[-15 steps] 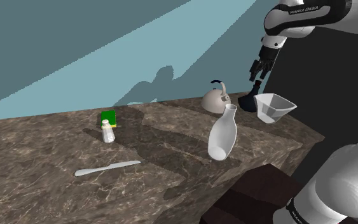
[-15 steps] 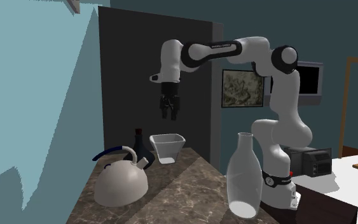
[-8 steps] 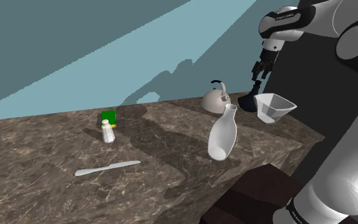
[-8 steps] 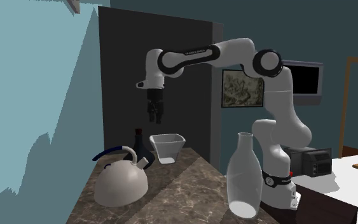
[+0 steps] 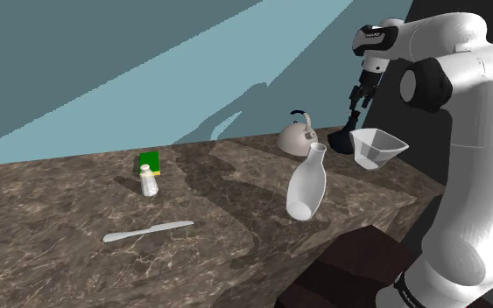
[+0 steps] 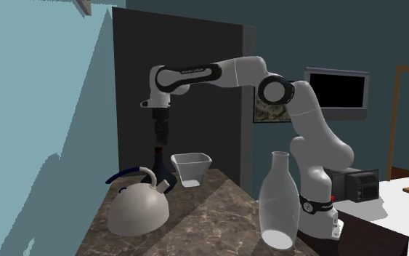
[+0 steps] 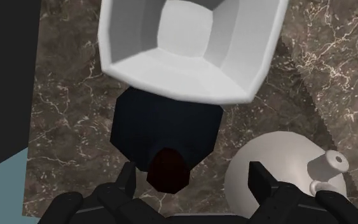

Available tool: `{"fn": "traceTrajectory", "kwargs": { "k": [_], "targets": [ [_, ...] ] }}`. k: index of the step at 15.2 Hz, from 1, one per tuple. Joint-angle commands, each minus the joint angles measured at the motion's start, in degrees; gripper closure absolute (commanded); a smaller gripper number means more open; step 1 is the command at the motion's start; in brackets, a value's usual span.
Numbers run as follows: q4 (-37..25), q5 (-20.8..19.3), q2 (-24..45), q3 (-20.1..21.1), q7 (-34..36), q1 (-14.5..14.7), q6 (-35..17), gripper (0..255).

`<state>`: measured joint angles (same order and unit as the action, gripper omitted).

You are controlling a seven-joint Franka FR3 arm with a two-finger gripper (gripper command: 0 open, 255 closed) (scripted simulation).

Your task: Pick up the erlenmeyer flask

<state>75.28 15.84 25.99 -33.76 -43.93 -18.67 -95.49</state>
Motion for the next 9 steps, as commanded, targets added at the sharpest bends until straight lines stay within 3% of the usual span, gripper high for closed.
{"fn": "traceTrajectory", "kwargs": {
  "k": [1,9],
  "targets": [
    [-5.7,2.1,4.9,0.6,-1.0,-2.9,1.5,0],
    [0.5,2.2,4.8,0.8,-1.7,-1.8,-4.4,0]
  ]
}}
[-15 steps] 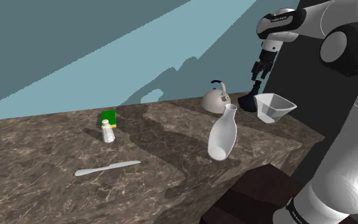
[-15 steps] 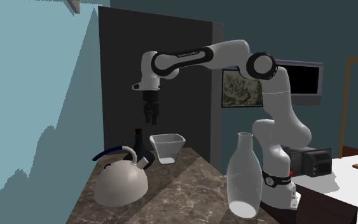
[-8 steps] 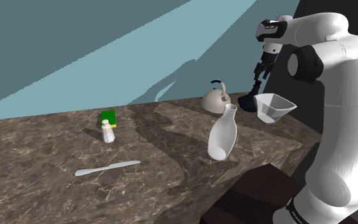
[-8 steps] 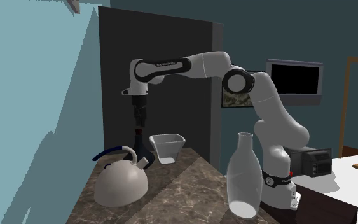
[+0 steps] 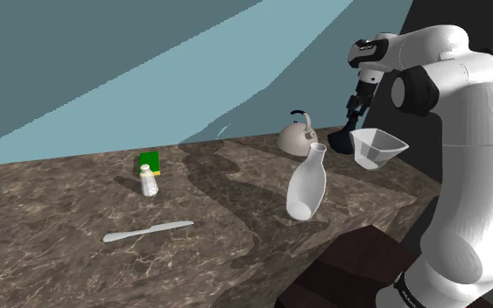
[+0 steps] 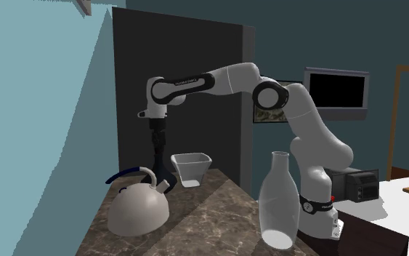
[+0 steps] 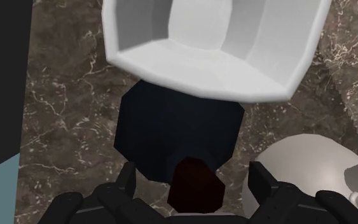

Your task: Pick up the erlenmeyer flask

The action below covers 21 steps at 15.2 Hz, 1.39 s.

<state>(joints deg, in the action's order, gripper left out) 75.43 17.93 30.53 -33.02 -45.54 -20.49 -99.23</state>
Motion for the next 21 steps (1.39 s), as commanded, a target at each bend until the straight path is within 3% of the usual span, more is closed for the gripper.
{"fn": "traceTrajectory", "kwargs": {
  "k": [1,2,11,21],
  "targets": [
    [0.4,0.1,0.2,0.1,-0.1,0.0,-0.6,0],
    [0.4,0.1,0.3,0.1,-0.1,0.0,-0.6,255],
    [0.4,0.1,0.2,0.1,-0.1,0.0,-0.6,255],
    [-8.3,0.1,0.7,-0.1,0.8,-1.7,7.3,255]
  ]
}}
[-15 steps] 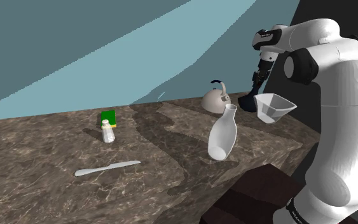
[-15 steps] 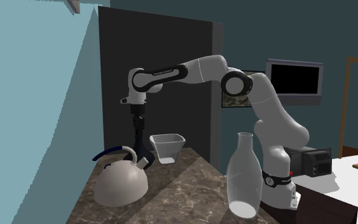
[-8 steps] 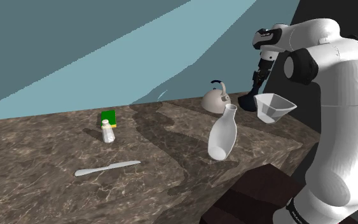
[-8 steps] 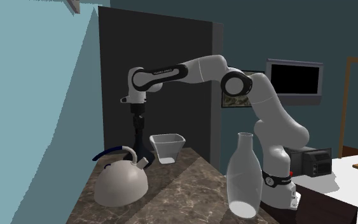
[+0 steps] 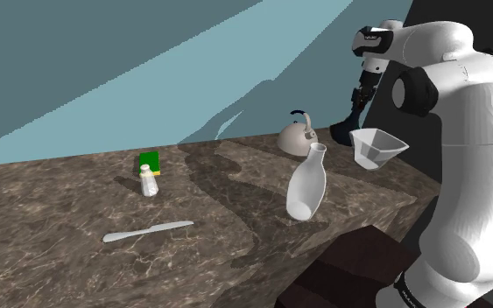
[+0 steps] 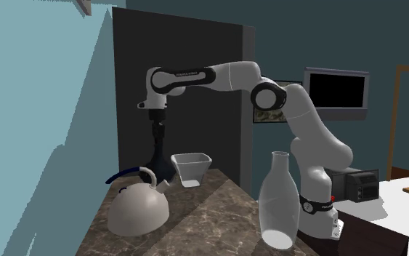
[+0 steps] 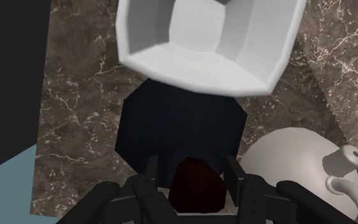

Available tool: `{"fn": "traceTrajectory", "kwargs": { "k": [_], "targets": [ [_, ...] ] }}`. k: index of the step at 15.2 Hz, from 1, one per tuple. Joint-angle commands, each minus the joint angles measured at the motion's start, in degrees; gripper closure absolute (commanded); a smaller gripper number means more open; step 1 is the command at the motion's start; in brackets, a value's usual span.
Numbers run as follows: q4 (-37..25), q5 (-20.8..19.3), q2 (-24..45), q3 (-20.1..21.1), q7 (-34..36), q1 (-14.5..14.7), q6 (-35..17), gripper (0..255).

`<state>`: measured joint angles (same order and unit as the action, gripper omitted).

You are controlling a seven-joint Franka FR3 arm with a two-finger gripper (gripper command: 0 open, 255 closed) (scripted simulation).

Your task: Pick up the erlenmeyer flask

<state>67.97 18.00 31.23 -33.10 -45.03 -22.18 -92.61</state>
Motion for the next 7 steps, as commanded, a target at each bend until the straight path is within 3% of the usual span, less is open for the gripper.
{"fn": "traceTrajectory", "kwargs": {
  "k": [1,7],
  "targets": [
    [-1.9,0.0,0.1,0.0,0.3,-0.2,1.6,255],
    [-6.7,0.4,1.1,0.2,0.7,-1.5,5.4,255]
  ]
}}
